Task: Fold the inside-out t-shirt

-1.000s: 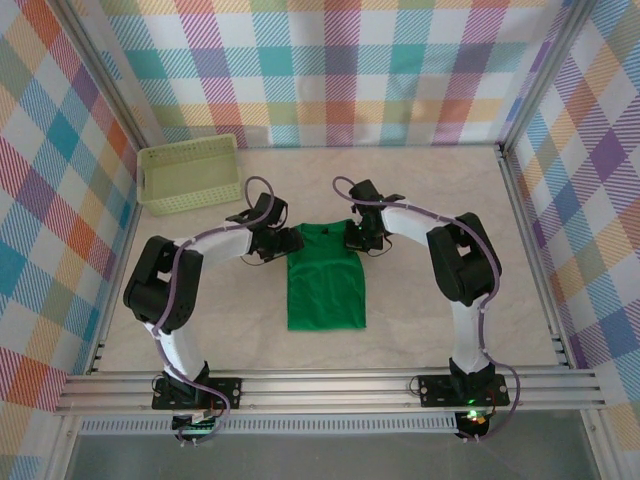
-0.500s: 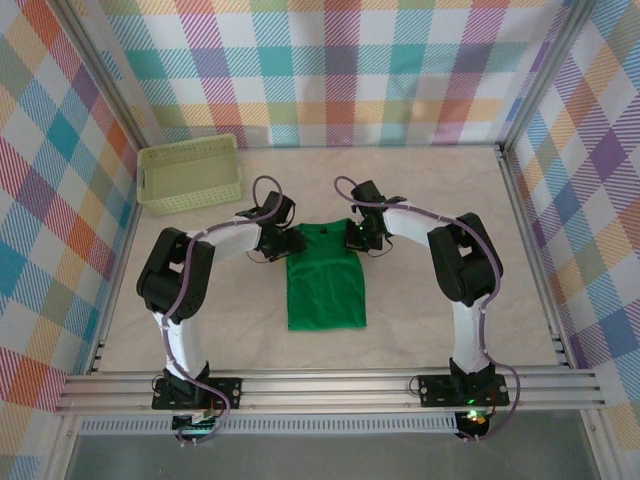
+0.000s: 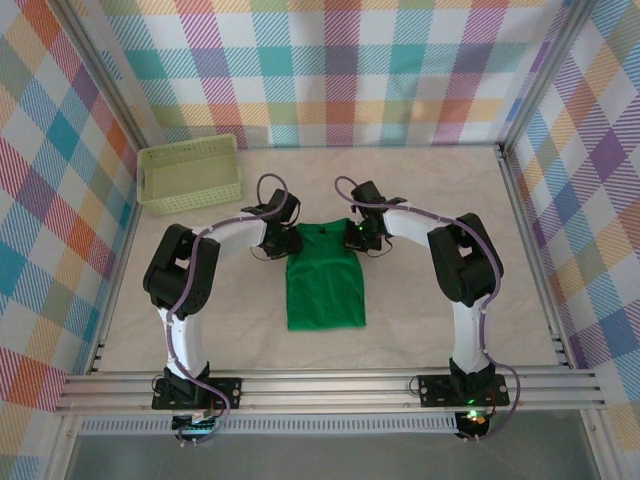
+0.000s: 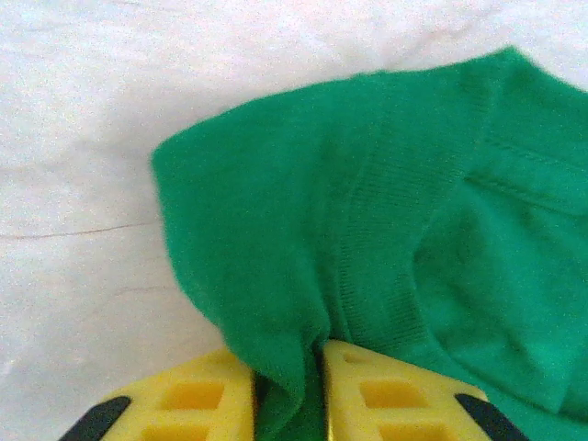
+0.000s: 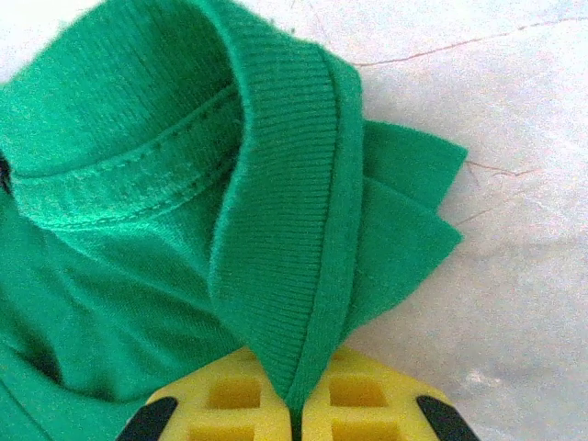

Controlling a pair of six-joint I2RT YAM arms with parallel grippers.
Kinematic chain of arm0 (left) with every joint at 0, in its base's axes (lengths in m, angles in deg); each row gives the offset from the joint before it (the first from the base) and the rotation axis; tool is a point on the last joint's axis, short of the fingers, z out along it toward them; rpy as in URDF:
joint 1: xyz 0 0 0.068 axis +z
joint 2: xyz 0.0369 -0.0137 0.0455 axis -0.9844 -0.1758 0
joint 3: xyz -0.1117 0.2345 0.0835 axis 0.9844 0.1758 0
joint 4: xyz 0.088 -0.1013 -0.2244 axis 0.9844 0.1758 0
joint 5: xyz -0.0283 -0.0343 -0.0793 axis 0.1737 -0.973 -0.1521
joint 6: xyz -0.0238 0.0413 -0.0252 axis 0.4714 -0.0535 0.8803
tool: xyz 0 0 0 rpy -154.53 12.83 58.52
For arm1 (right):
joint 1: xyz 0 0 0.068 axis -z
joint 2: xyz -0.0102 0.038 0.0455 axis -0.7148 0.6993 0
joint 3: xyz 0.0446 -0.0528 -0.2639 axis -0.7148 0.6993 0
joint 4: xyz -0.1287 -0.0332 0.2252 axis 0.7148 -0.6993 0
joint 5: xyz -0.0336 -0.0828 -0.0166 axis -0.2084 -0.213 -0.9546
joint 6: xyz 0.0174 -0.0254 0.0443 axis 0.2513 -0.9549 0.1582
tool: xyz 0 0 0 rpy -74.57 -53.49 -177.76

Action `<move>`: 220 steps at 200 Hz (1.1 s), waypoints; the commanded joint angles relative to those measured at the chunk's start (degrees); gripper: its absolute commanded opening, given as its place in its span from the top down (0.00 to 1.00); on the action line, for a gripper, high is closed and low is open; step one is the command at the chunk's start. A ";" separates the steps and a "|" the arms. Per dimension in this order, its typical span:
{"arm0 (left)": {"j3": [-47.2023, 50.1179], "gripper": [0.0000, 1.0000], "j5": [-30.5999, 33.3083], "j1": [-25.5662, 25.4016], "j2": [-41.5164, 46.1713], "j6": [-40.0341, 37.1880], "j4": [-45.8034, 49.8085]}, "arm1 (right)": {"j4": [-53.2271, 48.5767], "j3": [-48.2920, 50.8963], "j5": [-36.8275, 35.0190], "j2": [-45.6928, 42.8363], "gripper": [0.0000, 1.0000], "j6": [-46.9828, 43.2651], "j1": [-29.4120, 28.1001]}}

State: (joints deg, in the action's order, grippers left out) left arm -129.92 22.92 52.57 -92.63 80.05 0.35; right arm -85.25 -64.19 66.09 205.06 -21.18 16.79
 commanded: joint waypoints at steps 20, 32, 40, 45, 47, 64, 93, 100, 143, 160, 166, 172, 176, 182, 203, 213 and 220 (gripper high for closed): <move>4.04 0.86 -1.80 -1.87 3.01 0.13 -7.53 | -1.03 3.84 -0.10 -1.25 1.00 0.45 0.58; 5.81 0.90 -1.31 -1.87 4.89 0.32 -8.92 | 0.71 5.41 1.43 -2.71 1.00 0.78 1.18; 7.17 0.92 -1.01 -1.87 6.38 0.49 -9.84 | 1.77 6.47 2.57 -3.65 1.00 0.92 1.54; 8.10 0.93 -0.70 -1.87 7.42 0.66 -10.28 | 2.21 7.08 3.15 -4.30 1.00 1.04 1.75; 8.43 0.93 -0.56 -1.87 7.83 0.69 -10.44 | 2.44 7.32 3.34 -4.61 1.00 1.08 1.92; 11.88 0.97 0.80 -1.87 11.95 1.36 -12.01 | 4.19 9.77 4.99 -7.33 1.00 1.59 2.77; 17.97 1.00 0.81 -1.87 19.40 2.89 -15.66 | 6.84 13.00 9.20 -12.10 1.00 1.63 3.45; 19.53 1.00 0.46 -1.87 21.21 3.51 -16.89 | 7.47 13.78 10.23 -13.31 1.00 1.82 3.44; 25.90 1.00 -0.63 -1.96 29.24 5.94 -20.06 | 10.33 18.52 12.06 -21.24 1.00 3.55 3.44; 25.59 1.00 -0.26 -1.91 30.84 5.66 -19.23 | 10.09 18.34 12.21 -23.48 1.00 3.38 3.55; 25.05 1.00 0.06 -1.96 31.19 5.60 -18.74 | 9.89 17.83 12.29 -24.33 1.00 3.29 3.59; 24.31 1.00 0.38 -1.88 31.46 5.37 -18.40 | 9.71 17.43 12.30 -24.84 1.00 3.16 3.74; 23.58 1.00 0.60 -1.87 31.44 5.21 -17.97 | 9.53 16.92 12.38 -25.22 1.00 3.07 3.88; 22.27 1.00 0.80 -1.72 31.27 4.86 -17.10 | 8.96 15.78 12.46 -25.55 1.00 2.87 4.24; 15.36 1.00 -0.39 -0.11 28.71 3.77 -15.15 | 6.70 9.21 12.65 -25.05 1.00 1.80 6.37; 11.13 1.00 -0.88 0.98 26.83 3.11 -14.54 | 5.25 3.90 13.01 -23.45 1.00 0.64 7.82; 7.61 1.00 -0.91 1.77 25.23 2.50 -13.90 | 4.62 0.69 13.10 -22.29 1.00 -0.09 8.44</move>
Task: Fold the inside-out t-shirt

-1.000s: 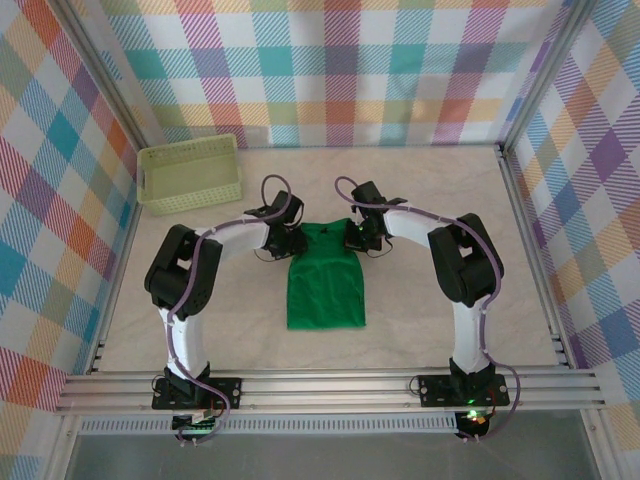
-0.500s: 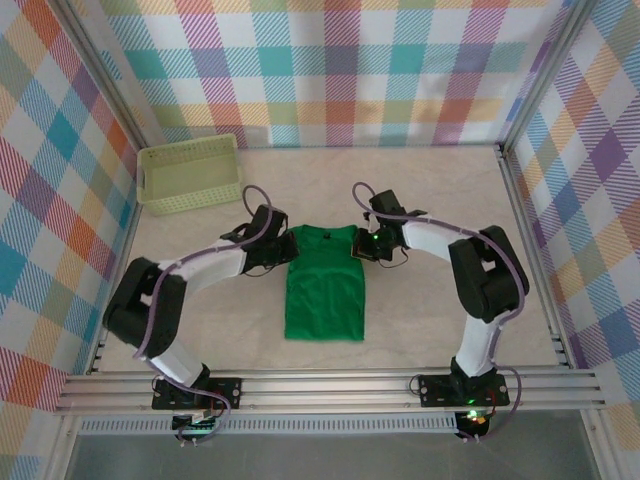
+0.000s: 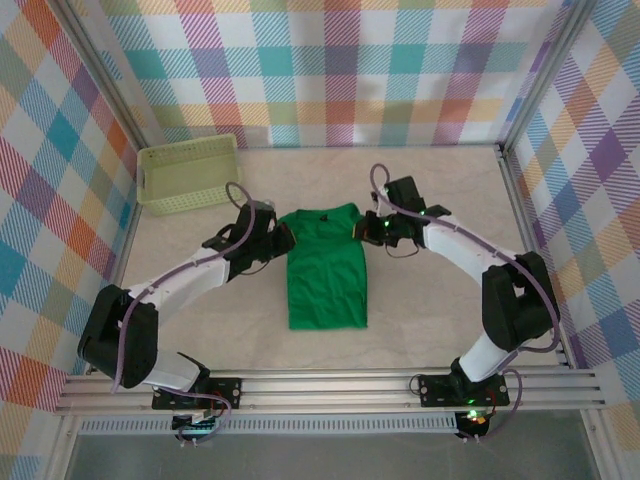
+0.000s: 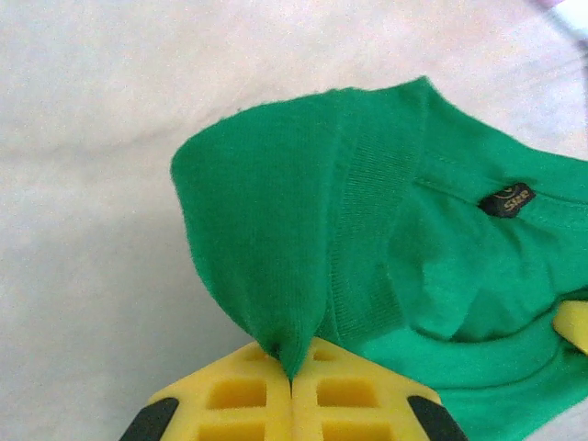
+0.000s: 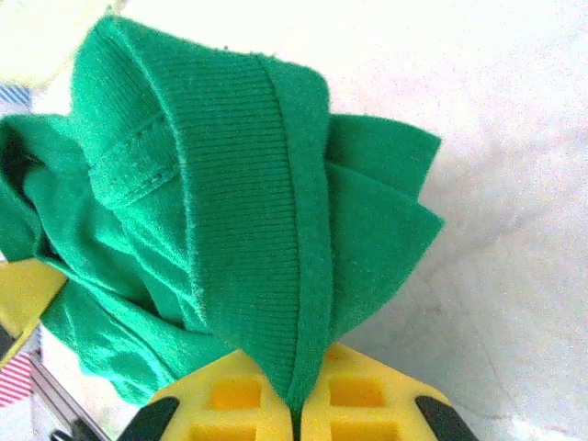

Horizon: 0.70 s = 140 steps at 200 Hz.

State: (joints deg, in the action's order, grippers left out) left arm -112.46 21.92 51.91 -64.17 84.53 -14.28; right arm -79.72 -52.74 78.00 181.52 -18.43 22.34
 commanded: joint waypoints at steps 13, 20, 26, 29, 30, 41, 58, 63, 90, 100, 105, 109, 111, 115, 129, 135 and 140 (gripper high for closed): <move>-17.22 1.00 -0.43 3.91 -6.70 -3.09 2.15 | -1.47 -17.83 1.06 4.01 1.00 -4.04 4.51; -21.71 1.00 -1.28 4.58 -9.15 -3.96 2.67 | -2.19 -22.14 1.19 6.21 1.00 -4.44 5.47; -25.73 1.00 -1.61 5.03 -11.18 -4.76 3.47 | -2.99 -26.03 1.26 8.13 1.00 -4.71 6.27; -27.63 1.00 -1.64 5.17 -12.11 -5.16 3.92 | -3.46 -27.90 1.39 8.99 1.00 -4.93 6.65; -27.93 1.00 -1.68 5.23 -12.39 -5.36 4.13 | -3.64 -28.56 1.42 9.30 1.00 -4.97 6.75; -33.87 1.00 -2.23 5.55 -15.27 -7.13 5.02 | -5.17 -34.87 1.87 12.40 1.00 -5.47 7.95; -36.66 1.00 -3.14 5.64 -16.88 -8.89 3.69 | -4.78 -39.17 2.75 14.83 1.00 -6.09 8.80; -35.89 1.00 -4.29 5.64 -16.60 -9.37 2.26 | -4.30 -39.08 2.90 14.94 1.00 -6.29 8.79; -23.81 1.00 -10.29 4.84 -12.91 -9.87 -6.98 | 2.35 -28.27 5.75 11.31 1.00 -6.00 8.66; -17.85 1.00 -11.40 4.17 -10.88 -10.28 -9.64 | 6.46 -21.05 6.48 8.68 1.00 -5.51 8.53; -14.73 1.00 -11.79 3.55 -9.74 -10.48 -11.02 | 8.41 -17.59 6.86 7.36 1.00 -5.24 8.52; -12.14 1.00 -11.83 3.08 -8.71 -10.59 -11.97 | 9.76 -14.32 7.21 6.34 1.00 -5.11 8.54; -10.85 1.00 -11.79 2.80 -8.23 -10.60 -12.61 | 10.44 -12.95 7.49 5.72 1.00 -5.03 8.46; -8.36 1.00 -11.63 2.25 -7.13 -10.53 -13.64 | 11.81 -10.14 7.89 4.76 1.00 -4.86 8.33; -1.05 1.00 -10.86 0.09 -3.45 -10.15 -16.05 | 15.20 -1.32 8.92 0.92 1.00 -4.16 7.79; 2.35 1.00 -10.55 -1.03 -1.78 -9.81 -17.10 | 16.14 2.62 9.66 -0.80 1.00 -4.05 7.51; 4.68 1.00 -10.33 -2.05 -0.50 -9.56 -17.99 | 16.63 5.48 9.96 -2.40 1.00 -3.96 7.24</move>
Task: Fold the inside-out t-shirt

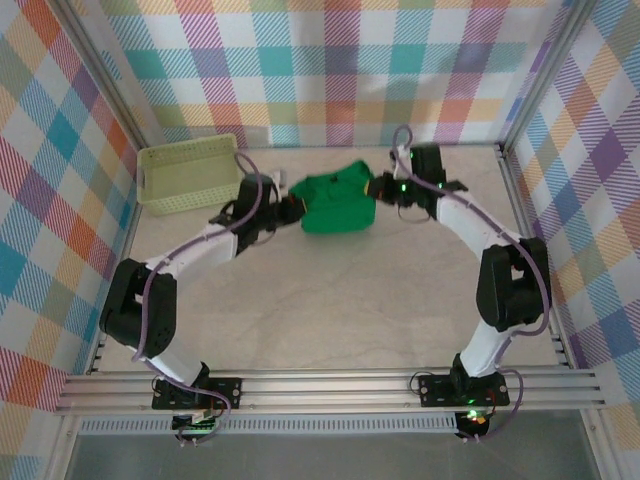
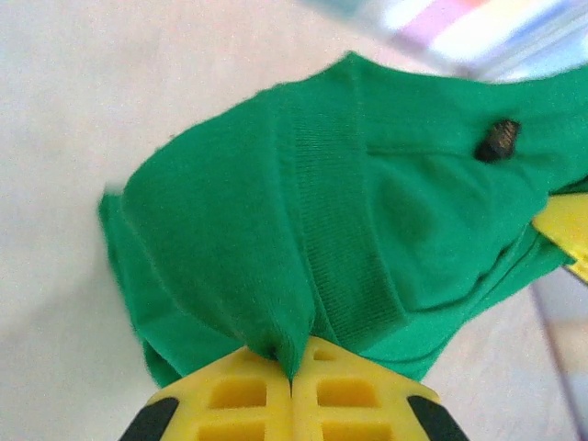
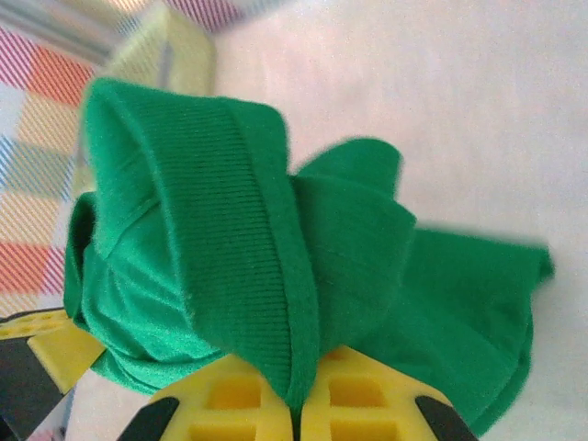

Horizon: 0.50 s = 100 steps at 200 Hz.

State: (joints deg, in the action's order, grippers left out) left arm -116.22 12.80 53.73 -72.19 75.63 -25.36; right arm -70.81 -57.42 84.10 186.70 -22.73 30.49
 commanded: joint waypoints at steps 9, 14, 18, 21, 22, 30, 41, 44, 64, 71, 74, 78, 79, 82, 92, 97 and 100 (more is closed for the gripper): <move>11.93 1.00 -0.37 -6.16 10.04 -0.23 -7.75 | 8.24 15.17 3.61 -10.31 1.00 0.80 -1.29; 13.27 1.00 0.24 -7.55 11.21 -0.28 -7.80 | 8.85 17.64 3.82 -12.38 1.00 1.19 -1.46; 14.48 1.00 0.88 -8.94 11.88 -0.28 -7.71 | 9.19 19.74 4.03 -13.82 1.00 1.51 -1.70; 15.17 1.00 1.25 -9.90 12.36 -0.29 -7.51 | 9.26 21.37 4.13 -14.89 1.00 1.70 -1.76; 15.35 1.00 1.46 -10.20 12.56 -0.28 -7.43 | 9.25 21.84 4.10 -15.24 1.00 1.73 -1.84; 16.67 1.00 2.80 -12.52 13.58 -0.15 -6.86 | 9.04 24.98 3.65 -18.06 1.00 2.22 -2.35; 18.25 1.00 5.29 -15.24 14.27 0.47 -5.81 | 8.47 28.84 2.41 -21.15 1.00 2.84 -3.11; 18.63 1.00 5.86 -15.69 14.49 0.72 -5.52 | 8.44 29.68 2.25 -21.74 1.00 2.96 -3.25; 20.95 1.00 10.46 -16.97 16.40 2.44 -4.94 | 8.52 31.87 1.90 -22.44 1.00 3.82 -3.73; 21.50 1.00 12.66 -16.96 17.17 2.90 -4.65 | 8.83 31.74 2.26 -21.84 1.00 3.96 -3.84; 21.73 1.00 13.89 -16.95 17.64 3.04 -4.40 | 8.97 31.53 2.37 -21.53 1.00 3.96 -3.92; 21.91 1.00 15.29 -16.94 18.11 3.08 -4.12 | 9.30 31.06 2.47 -21.04 1.00 3.96 -4.17; 21.97 1.00 15.69 -16.93 18.20 3.12 -4.12 | 9.30 31.06 2.47 -21.04 1.00 3.96 -4.17; 22.03 1.00 16.73 -16.97 18.53 3.07 -3.94 | 9.37 30.83 2.39 -20.78 1.00 3.88 -4.32; 21.67 1.00 20.36 -17.00 19.03 2.41 -2.68 | 9.60 29.74 1.71 -19.97 1.00 3.37 -4.70; 21.16 1.00 22.21 -16.99 19.02 2.22 -1.89 | 9.73 29.13 1.10 -19.55 1.00 3.02 -4.79; 21.00 1.00 23.40 -16.99 18.90 2.04 -1.41 | 9.64 28.75 0.75 -19.21 1.00 2.85 -4.81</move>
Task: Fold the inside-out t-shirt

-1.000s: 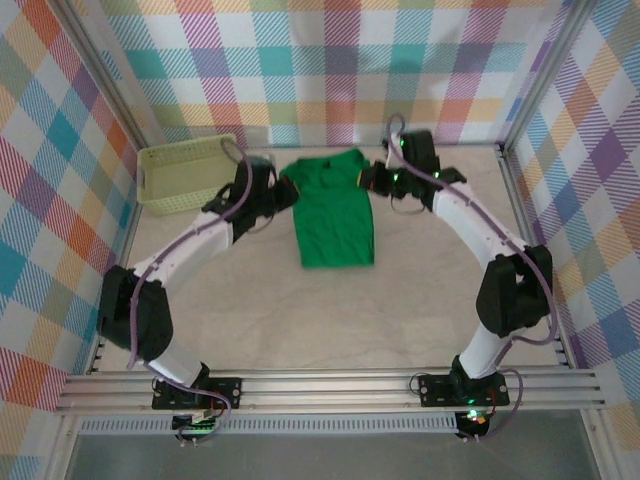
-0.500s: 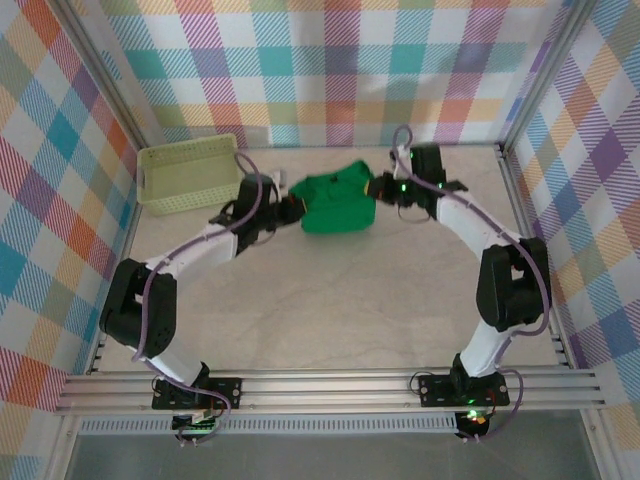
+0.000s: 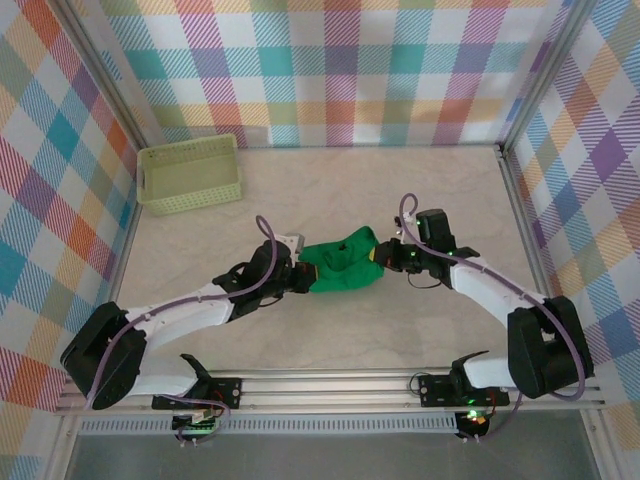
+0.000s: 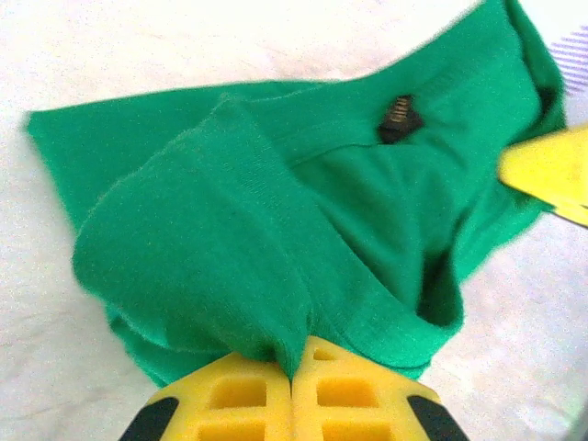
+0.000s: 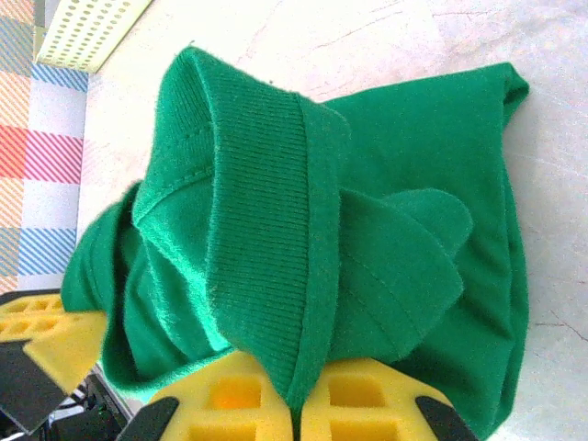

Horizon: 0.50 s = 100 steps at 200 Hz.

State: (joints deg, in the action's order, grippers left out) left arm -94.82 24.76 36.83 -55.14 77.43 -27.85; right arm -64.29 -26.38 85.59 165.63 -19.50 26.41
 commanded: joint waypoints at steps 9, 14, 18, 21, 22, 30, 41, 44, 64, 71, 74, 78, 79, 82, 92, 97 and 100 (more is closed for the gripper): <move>-1.04 1.00 14.01 -0.06 1.11 0.13 1.52 | 2.80 -3.58 -2.07 2.85 1.00 -1.09 -0.73; -1.40 1.00 14.87 0.01 0.52 -0.13 1.31 | 2.59 -4.33 -2.76 3.52 1.00 -1.51 -0.73; -1.66 1.00 15.57 0.08 -0.03 -0.27 1.17 | 2.33 -4.97 -3.32 4.11 1.00 -1.81 -0.73; -1.84 1.00 16.14 0.11 -0.60 -0.34 1.15 | 2.17 -5.37 -3.75 4.63 1.00 -2.03 -0.73; -1.97 1.00 16.38 0.14 -0.82 -0.32 1.18 | 2.14 -5.51 -3.93 4.83 1.00 -2.15 -0.73; -2.94 1.00 17.59 0.29 -2.55 -0.11 1.58 | 1.75 -6.48 -4.64 6.26 1.00 -2.60 -0.73; -4.36 1.00 17.84 0.90 -5.07 0.12 2.36 | 0.79 -7.87 -5.81 8.11 1.00 -2.79 -0.73; -4.76 1.00 17.70 1.08 -5.85 0.14 2.44 | 0.64 -8.19 -6.05 8.71 1.00 -2.79 -0.73; -6.69 1.00 17.54 1.87 -9.93 0.57 2.52 | -0.38 -9.04 -8.79 11.33 1.00 -2.06 -0.77; -7.29 1.00 17.20 2.32 -11.02 0.53 2.45 | -0.43 -9.16 -9.65 12.29 1.00 -1.71 -0.73; -7.58 1.00 17.02 2.47 -11.54 0.49 2.44 | -0.48 -9.31 -9.83 12.77 1.00 -1.55 -0.68; -7.95 1.00 17.03 2.80 -12.18 0.48 2.44 | -0.52 -9.46 -10.05 13.45 1.00 -1.41 -0.72; -8.05 1.00 16.99 2.84 -12.32 0.44 2.44 | -0.52 -9.45 -10.02 13.55 1.00 -1.36 -0.72; -8.41 1.00 17.03 3.06 -12.90 0.46 2.44 | -0.40 -9.59 -9.93 14.08 1.00 -1.26 -0.77; -9.17 1.00 16.52 4.00 -14.41 0.44 2.35 | 0.14 -9.90 -9.33 15.93 1.00 -1.12 -0.72; -9.46 1.00 16.39 4.50 -15.06 0.54 2.35 | 0.30 -10.16 -9.01 16.79 1.00 -1.04 -0.75; -9.61 1.00 16.32 4.69 -15.40 0.59 2.27 | 0.31 -10.40 -8.90 17.40 1.00 -1.02 -0.73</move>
State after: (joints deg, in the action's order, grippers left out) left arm -101.95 39.16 39.21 -68.02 77.43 -26.80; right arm -63.92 -34.97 78.48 179.51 -20.77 25.66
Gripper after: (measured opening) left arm 0.066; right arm 0.078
